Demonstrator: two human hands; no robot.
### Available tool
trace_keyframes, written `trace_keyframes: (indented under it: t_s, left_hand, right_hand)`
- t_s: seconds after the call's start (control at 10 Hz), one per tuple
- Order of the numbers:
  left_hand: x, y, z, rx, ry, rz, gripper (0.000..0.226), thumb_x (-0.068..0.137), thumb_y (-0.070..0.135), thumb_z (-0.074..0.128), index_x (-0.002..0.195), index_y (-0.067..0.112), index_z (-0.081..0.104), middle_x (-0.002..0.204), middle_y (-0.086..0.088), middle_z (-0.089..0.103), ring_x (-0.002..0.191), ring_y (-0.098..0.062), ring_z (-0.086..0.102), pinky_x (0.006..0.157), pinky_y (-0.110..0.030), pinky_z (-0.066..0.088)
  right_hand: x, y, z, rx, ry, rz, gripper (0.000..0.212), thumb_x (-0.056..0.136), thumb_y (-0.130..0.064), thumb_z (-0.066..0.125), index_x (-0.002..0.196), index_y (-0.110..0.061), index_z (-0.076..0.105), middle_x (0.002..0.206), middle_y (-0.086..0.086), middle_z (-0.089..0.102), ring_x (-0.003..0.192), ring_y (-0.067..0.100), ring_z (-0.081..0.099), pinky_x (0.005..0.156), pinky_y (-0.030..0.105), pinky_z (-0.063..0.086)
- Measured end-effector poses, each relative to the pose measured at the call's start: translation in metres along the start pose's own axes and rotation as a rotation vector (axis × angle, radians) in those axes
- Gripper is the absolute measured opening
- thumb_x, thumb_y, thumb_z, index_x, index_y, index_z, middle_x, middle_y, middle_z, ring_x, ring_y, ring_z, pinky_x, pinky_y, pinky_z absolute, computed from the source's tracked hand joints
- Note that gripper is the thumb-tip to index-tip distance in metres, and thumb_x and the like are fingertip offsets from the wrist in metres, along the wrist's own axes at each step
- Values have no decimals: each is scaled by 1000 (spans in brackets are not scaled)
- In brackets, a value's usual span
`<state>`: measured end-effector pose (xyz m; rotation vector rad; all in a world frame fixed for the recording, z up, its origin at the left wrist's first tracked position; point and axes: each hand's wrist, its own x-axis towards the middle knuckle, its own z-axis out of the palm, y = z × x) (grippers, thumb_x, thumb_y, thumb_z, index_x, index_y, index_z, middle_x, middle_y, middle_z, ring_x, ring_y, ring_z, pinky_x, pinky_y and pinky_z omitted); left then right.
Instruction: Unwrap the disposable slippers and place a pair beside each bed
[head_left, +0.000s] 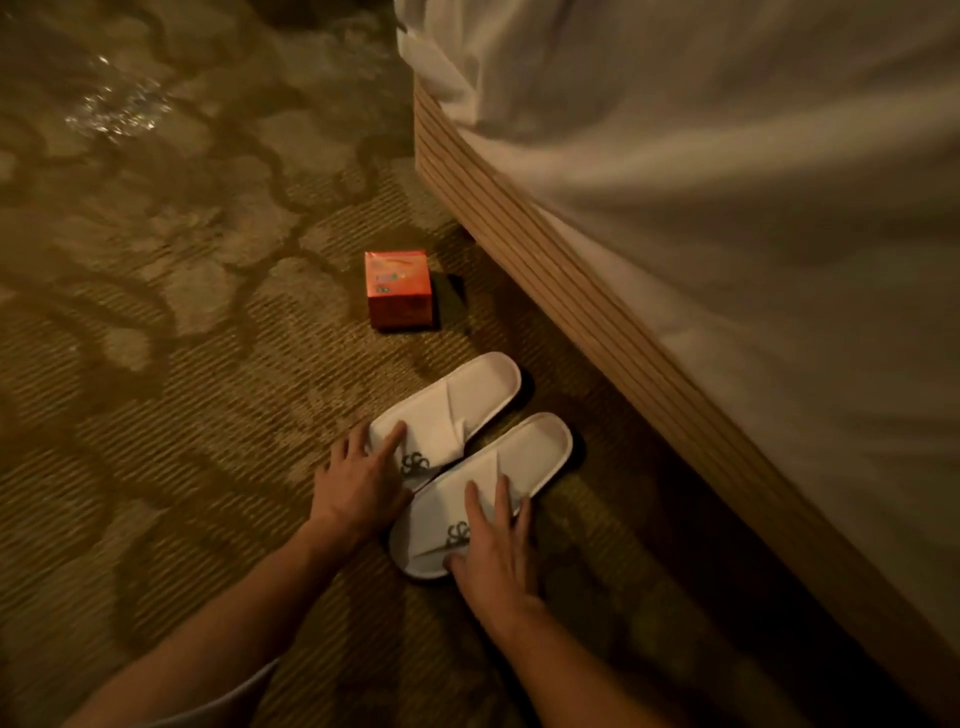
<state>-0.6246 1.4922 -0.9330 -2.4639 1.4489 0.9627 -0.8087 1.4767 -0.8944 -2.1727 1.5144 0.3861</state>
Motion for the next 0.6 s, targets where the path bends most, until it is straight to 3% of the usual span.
trace_keyframes:
  t_s: [0.1,0.2,0.3,0.4,0.6]
  left_hand:
    - [-4,2,-3,-25,9,-17,93,79,63,65,157,43,18,160,-11,25,144,-35,30,111,-52,41]
    - [-9,4,-5,-14,13,-30,93,80,62,65,157,41,18,158,-11,27,141,-34,34,109,-50,43]
    - [-10,1,-5,-13,21,-30,92,81,61,65,157,41,17,159,-12,26,141,-35,35,109,-50,43]
    - [-9,2,-8,10,-18,-29,94,80,64,64,157,44,15,161,-10,24,141,-35,35,108,-53,43]
    - [-35,21,-85,111,51,52,98,80,81,50,158,46,3,170,-12,0,154,-39,14,117,-64,22]
  right_hand:
    - [3,1,-2,-43,-7,-31,106,35,-43,100,131,-12,68,140,23,59,132,45,51,99,61,52]
    - [6,2,3,-75,-29,-19,106,42,-43,99,138,-15,64,146,25,54,136,46,49,105,59,49]
    - [6,4,14,-70,-160,39,98,82,-39,77,161,-32,18,170,15,1,155,44,8,124,55,23]
    - [7,9,13,-61,-235,79,97,89,-40,69,161,-38,3,170,3,-14,154,45,-3,124,57,17]
    - [-12,-8,-84,-38,-156,75,95,89,-56,62,161,-36,4,171,2,-10,155,44,-6,123,62,14]
